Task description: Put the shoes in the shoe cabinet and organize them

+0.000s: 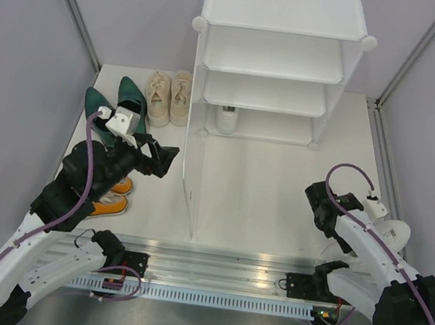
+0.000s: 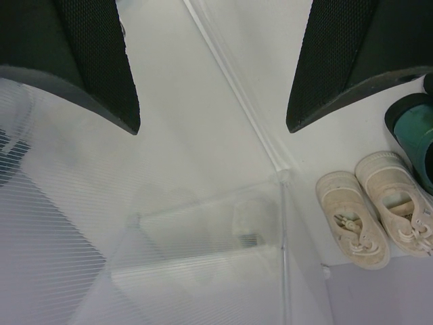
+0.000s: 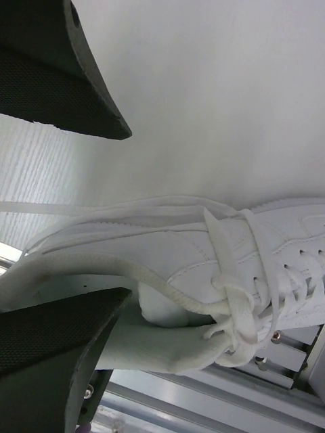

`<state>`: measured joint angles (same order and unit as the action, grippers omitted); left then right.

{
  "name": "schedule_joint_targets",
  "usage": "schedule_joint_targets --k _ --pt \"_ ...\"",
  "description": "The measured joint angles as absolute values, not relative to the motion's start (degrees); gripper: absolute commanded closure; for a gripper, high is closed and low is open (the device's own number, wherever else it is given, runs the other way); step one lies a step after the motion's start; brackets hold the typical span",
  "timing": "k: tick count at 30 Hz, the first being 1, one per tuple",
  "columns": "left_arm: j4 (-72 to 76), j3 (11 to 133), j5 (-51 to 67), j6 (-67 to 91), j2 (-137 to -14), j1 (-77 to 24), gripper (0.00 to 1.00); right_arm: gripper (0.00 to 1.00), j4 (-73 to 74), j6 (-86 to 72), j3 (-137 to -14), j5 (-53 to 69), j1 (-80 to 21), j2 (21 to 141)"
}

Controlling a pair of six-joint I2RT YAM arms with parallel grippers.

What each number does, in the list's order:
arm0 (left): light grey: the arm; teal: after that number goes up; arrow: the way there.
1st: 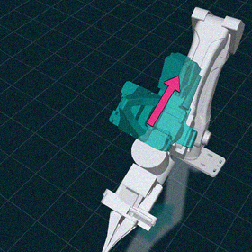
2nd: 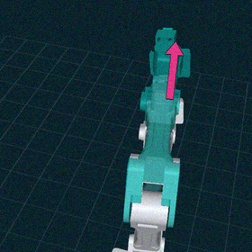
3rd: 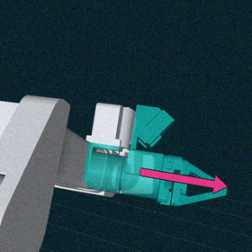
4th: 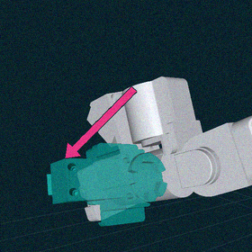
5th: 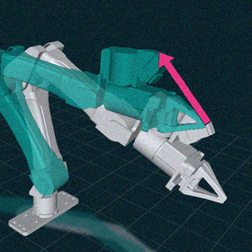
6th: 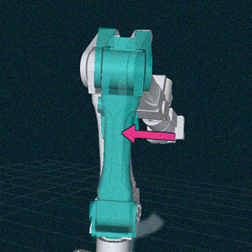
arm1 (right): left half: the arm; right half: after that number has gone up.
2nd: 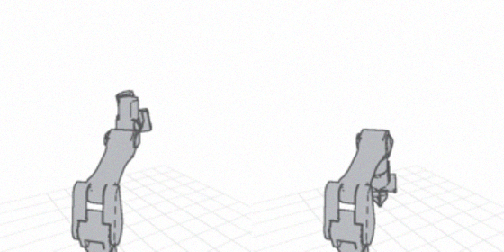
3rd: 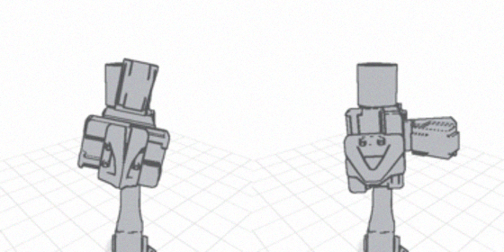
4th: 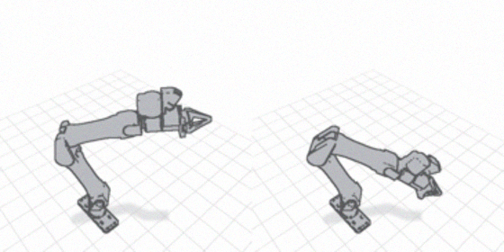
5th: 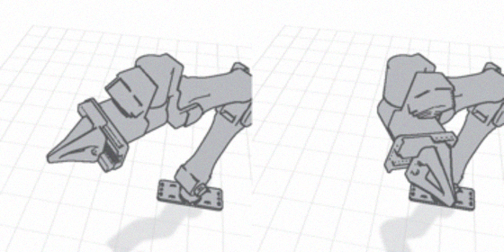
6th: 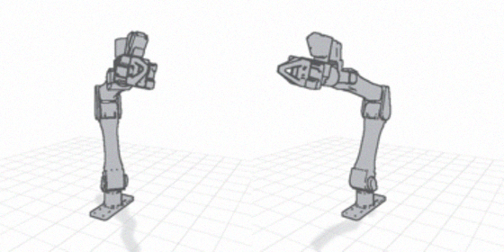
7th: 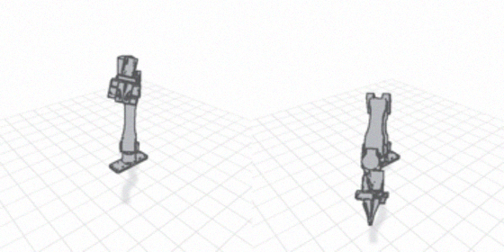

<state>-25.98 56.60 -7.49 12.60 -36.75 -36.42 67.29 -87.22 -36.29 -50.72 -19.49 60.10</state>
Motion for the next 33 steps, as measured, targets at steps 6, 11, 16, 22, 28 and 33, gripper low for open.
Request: schedule_joint_targets --k 6,11,16,22,28,33 --pt "-25.98 56.38 -7.92 12.58 -36.77 -36.97 0.08 0.34 59.88 -76.53 -32.10 -49.87 -13.74 62.61" --pt "-26.00 56.16 -8.49 12.58 -37.23 -37.32 0.08 0.73 59.05 -70.52 -31.29 -49.17 -12.34 61.73" --pt "-25.98 56.03 -9.02 12.58 -37.47 -37.36 0.08 0.99 53.21 -66.17 -31.20 -44.84 -11.81 58.26" --pt "-25.98 55.92 -10.39 12.53 -37.50 -37.36 0.08 0.99 44.58 -59.53 -28.97 -35.11 -11.88 48.56" --pt "-25.98 55.86 -12.27 12.47 -37.50 -37.36 0.08 0.99 35.20 -56.99 -28.05 -27.46 -18.44 43.75" --pt "-25.98 55.86 -13.67 12.05 -37.52 -37.36 0.08 0.99 30.70 -58.57 -31.35 -29.10 -33.50 53.58"
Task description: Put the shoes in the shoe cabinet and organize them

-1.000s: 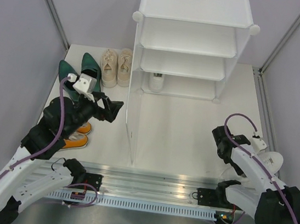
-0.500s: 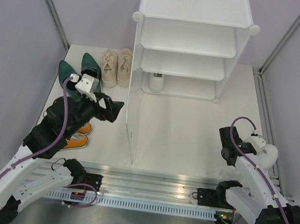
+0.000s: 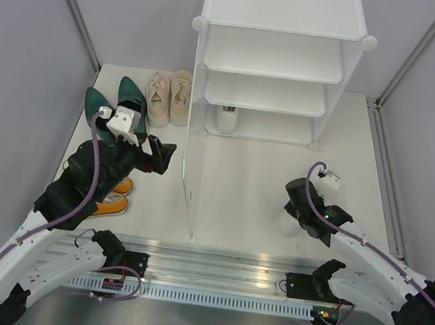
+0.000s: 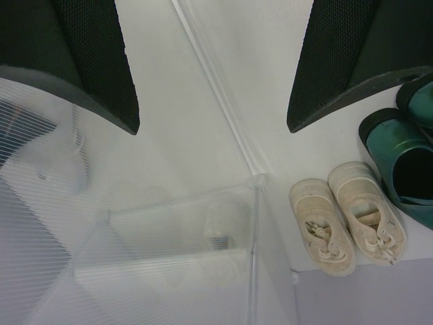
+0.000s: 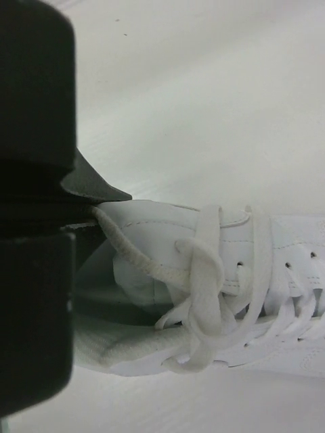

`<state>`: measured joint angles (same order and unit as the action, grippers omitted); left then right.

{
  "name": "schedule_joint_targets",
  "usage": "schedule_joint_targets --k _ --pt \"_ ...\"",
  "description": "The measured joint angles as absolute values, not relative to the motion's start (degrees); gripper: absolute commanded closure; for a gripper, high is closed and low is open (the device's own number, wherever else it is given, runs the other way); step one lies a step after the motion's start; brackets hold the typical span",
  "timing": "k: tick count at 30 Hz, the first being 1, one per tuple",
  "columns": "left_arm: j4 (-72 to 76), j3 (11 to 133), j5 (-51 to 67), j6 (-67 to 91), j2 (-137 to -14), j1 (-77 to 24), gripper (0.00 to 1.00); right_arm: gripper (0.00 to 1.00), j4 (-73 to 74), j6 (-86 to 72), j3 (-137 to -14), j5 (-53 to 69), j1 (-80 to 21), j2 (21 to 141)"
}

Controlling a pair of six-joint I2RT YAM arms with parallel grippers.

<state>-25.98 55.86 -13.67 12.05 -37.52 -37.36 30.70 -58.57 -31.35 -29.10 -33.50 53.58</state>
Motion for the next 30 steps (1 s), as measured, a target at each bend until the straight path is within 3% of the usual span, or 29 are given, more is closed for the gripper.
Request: schedule_joint_targets --k 6,11,30 --pt "-25.98 55.83 -15.35 11.57 -37.52 -37.36 0.08 0.99 26.46 -58.37 -35.73 -31.79 -49.01 63.83" --pt "-25.98 55.83 -16.53 11.35 -37.52 -37.36 0.08 0.99 18.57 -49.36 -42.96 -30.98 -54.48 75.13" --pt "-25.56 55.09 -18.02 10.79 -37.89 -37.36 0.08 0.99 5.10 -26.06 -64.01 -24.36 -41.04 100.40"
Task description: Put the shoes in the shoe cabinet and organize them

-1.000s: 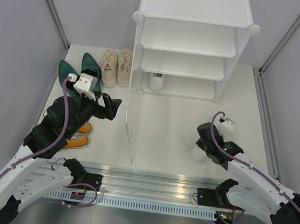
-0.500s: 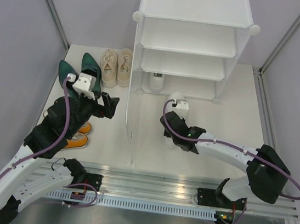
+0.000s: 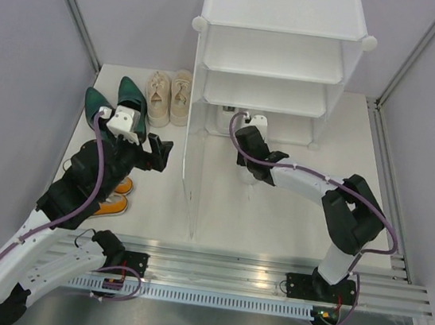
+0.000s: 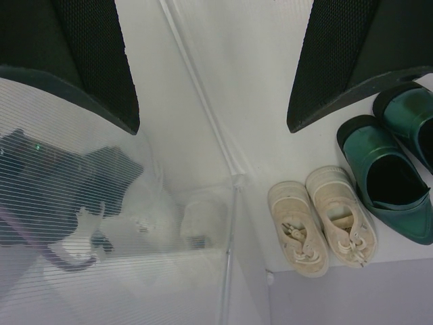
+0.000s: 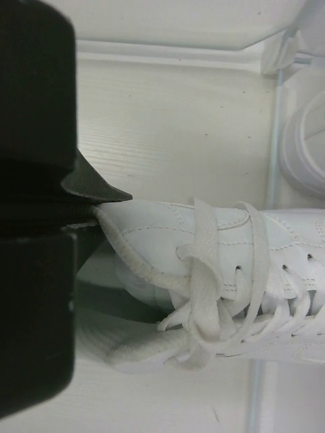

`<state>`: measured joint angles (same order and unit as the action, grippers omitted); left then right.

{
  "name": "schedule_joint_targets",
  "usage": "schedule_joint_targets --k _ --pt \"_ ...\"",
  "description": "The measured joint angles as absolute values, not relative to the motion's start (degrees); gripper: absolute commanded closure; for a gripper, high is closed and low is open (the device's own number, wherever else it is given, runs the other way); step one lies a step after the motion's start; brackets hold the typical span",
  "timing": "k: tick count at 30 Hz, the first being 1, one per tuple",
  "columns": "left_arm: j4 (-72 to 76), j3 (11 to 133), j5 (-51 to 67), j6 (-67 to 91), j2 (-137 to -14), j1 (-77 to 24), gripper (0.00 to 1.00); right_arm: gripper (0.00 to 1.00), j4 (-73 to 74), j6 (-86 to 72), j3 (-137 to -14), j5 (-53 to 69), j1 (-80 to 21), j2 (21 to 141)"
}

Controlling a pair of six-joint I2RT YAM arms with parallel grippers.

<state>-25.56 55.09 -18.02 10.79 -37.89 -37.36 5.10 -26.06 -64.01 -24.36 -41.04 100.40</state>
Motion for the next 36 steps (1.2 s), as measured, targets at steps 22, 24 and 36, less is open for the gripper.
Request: schedule_joint_targets --k 22,24,36 --pt "-25.56 55.09 -17.98 10.35 -38.65 -37.36 0.08 0.96 4.75 -22.02 -83.22 -20.67 -34.22 115.44" --pt "-25.56 55.09 -17.98 10.35 -38.79 -37.36 0.08 0.83 4.80 -22.13 -83.46 -20.67 -34.15 115.72" --pt "-25.56 55.09 -17.98 10.31 -39.09 -37.36 0.07 0.30 0.97 -22.81 -84.18 -20.64 -34.15 115.24"
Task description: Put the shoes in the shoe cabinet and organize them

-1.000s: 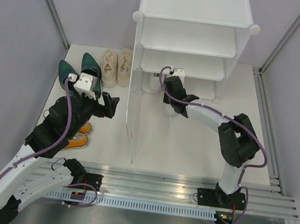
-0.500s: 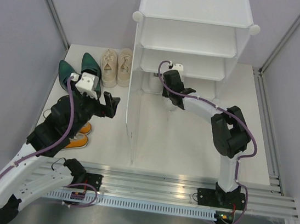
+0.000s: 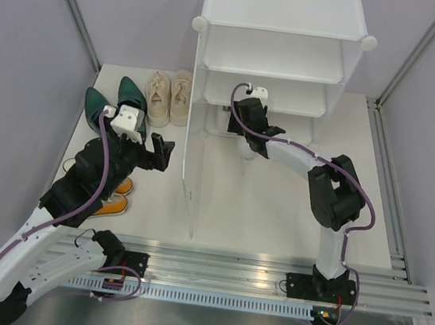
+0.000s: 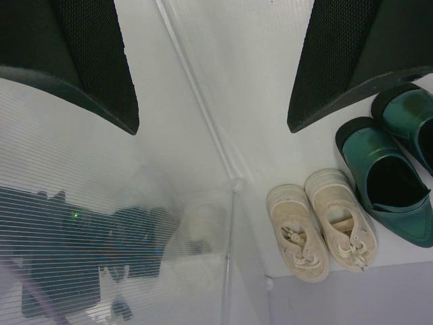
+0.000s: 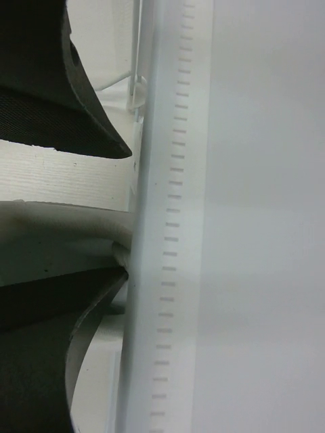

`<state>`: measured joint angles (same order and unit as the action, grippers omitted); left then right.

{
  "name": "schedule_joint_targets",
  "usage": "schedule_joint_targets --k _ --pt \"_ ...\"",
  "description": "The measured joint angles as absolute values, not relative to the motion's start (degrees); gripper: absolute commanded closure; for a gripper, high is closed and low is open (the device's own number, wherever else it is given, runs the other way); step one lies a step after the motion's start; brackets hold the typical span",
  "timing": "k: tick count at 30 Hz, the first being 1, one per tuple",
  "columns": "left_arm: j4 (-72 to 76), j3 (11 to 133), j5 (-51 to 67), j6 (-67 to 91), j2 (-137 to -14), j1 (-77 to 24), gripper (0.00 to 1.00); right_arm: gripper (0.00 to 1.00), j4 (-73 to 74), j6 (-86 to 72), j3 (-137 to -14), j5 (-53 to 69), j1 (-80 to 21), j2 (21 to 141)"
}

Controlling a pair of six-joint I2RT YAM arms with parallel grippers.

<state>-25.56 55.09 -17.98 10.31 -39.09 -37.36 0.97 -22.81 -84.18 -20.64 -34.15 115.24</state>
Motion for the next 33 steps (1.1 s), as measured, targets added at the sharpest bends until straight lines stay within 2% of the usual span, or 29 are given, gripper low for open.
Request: schedule_joint_targets --k 10,13,17,20,26,33 --pt "-25.56 55.09 -18.00 10.26 -39.09 -37.36 0.07 0.34 0.08 -22.87 -76.20 -20.32 -34.00 105.62" --pt "-25.56 55.09 -18.02 10.22 -39.09 -37.36 0.07 0.40 -0.27 -23.05 -73.45 -20.08 -34.26 102.13" --pt "-25.56 55.09 -18.06 10.20 -39.07 -37.36 0.07 0.60 -1.28 -23.79 -68.01 -19.46 -35.24 97.03" --pt "-25.56 55.09 -18.09 10.17 -39.07 -37.36 0.07 0.69 -2.79 -24.88 -61.93 -19.27 -36.53 92.20" --pt "-25.56 55.09 -18.15 10.11 -39.07 -37.36 0.07 0.71 -6.42 -28.62 -52.01 -17.63 -38.96 87.15" --pt "-25.58 55.09 -18.15 9.72 -39.09 -37.36 0.06 0.71 -9.85 -30.24 -50.15 -16.29 -39.05 93.32"
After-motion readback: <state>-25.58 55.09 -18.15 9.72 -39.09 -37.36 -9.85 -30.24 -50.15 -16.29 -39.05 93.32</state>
